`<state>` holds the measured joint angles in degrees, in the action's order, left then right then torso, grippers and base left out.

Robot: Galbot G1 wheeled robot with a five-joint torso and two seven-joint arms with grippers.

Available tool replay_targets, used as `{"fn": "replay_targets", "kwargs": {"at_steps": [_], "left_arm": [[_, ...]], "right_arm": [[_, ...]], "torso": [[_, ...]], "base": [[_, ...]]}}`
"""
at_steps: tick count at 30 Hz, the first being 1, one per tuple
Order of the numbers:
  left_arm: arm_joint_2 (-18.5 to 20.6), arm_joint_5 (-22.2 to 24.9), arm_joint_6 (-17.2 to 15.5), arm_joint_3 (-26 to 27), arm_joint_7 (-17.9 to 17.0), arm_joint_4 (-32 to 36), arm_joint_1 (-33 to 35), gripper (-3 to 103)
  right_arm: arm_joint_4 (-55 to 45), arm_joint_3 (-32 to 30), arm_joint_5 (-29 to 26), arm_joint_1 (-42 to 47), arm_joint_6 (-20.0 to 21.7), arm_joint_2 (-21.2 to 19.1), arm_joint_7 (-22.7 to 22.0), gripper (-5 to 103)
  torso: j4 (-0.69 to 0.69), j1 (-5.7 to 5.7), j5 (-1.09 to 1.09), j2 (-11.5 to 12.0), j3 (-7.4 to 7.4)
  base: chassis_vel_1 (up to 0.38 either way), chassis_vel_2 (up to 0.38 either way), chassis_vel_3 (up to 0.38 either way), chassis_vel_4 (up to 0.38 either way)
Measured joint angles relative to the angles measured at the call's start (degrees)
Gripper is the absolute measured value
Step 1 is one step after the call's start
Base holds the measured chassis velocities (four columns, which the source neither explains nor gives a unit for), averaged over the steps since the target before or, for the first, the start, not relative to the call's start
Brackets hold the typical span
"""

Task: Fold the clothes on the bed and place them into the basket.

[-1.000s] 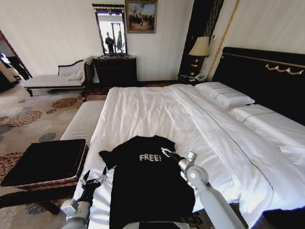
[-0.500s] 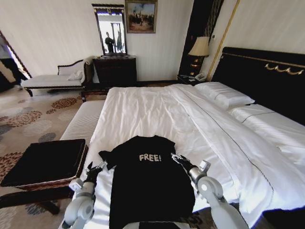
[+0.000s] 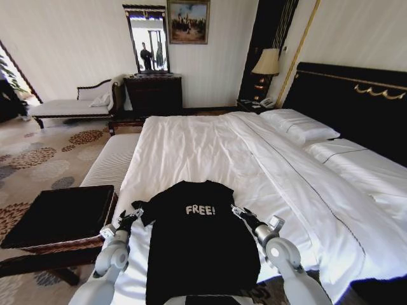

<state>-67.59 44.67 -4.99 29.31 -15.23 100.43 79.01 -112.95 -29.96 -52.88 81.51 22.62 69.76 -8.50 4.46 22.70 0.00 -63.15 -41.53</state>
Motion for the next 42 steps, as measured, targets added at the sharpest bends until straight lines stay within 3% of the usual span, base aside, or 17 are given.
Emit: {"fn": "replay_targets", "kwargs": {"at_steps": [7, 9, 12, 16, 18, 25, 27, 32, 42], "left_arm": [[-0.2, -0.5, 0.5, -0.8, 0.0, -2.3, -2.0, 102], [-0.1, -0.7, 0.7, -0.9, 0.3, -2.7, -2.3, 93], [0.1, -0.7, 0.9, -0.9, 0.5, -3.0, -2.7, 88], [0.2, -0.5, 0.9, -1.2, 0.6, -3.7, -3.7, 66], [0.2, -0.4, 0.9, -1.3, 0.6, -3.8, -3.9, 66], [-0.1, -0.4, 0.9, -1.9, 0.3, -3.9, -4.3, 33], [-0.1, -0.4, 0.9, -2.0, 0.3, -3.9, -4.3, 33], [-0.1, -0.4, 1.0, -2.1, 0.2, -3.8, -4.3, 7], [-0.1, -0.4, 1.4, -2.0, 0.2, -3.5, -3.4, 0]], "right_arm": [[0.0, -0.1, 0.0, 0.0, 0.1, 0.0, 0.0, 100], [0.0, -0.2, 0.0, 0.1, 0.1, -0.1, 0.0, 100], [0.0, -0.3, 0.0, 0.2, 0.1, -0.1, 0.0, 100], [0.0, -0.4, 0.0, 0.3, 0.1, -0.3, 0.0, 100], [0.0, -0.4, 0.0, 0.3, 0.1, -0.3, -0.1, 100], [0.0, -0.5, -0.2, 0.2, 0.1, -0.5, -0.2, 100], [0.0, -0.5, -0.2, 0.1, 0.1, -0.6, -0.2, 100], [0.0, -0.5, -0.2, 0.1, 0.1, -0.7, -0.3, 100], [0.0, -0.4, -0.3, -0.1, 0.1, -0.7, -0.5, 100]], "torso": [[0.0, 0.0, 0.0, 0.0, 0.0], [0.0, 0.0, 0.0, 0.0, 0.0], [0.0, 0.0, 0.0, 0.0, 0.0], [0.0, 0.0, 0.0, 0.0, 0.0], [0.0, 0.0, 0.0, 0.0, 0.0], [0.0, 0.0, 0.0, 0.0, 0.0], [0.0, 0.0, 0.0, 0.0, 0.0], [0.0, 0.0, 0.0, 0.0, 0.0], [0.0, 0.0, 0.0, 0.0, 0.0]], "base": [[0.0, 0.0, 0.0, 0.0], [0.0, 0.0, 0.0, 0.0], [0.0, 0.0, 0.0, 0.0], [0.0, 0.0, 0.0, 0.0], [0.0, 0.0, 0.0, 0.0], [0.0, 0.0, 0.0, 0.0], [0.0, 0.0, 0.0, 0.0], [0.0, 0.0, 0.0, 0.0], [0.0, 0.0, 0.0, 0.0]]}}
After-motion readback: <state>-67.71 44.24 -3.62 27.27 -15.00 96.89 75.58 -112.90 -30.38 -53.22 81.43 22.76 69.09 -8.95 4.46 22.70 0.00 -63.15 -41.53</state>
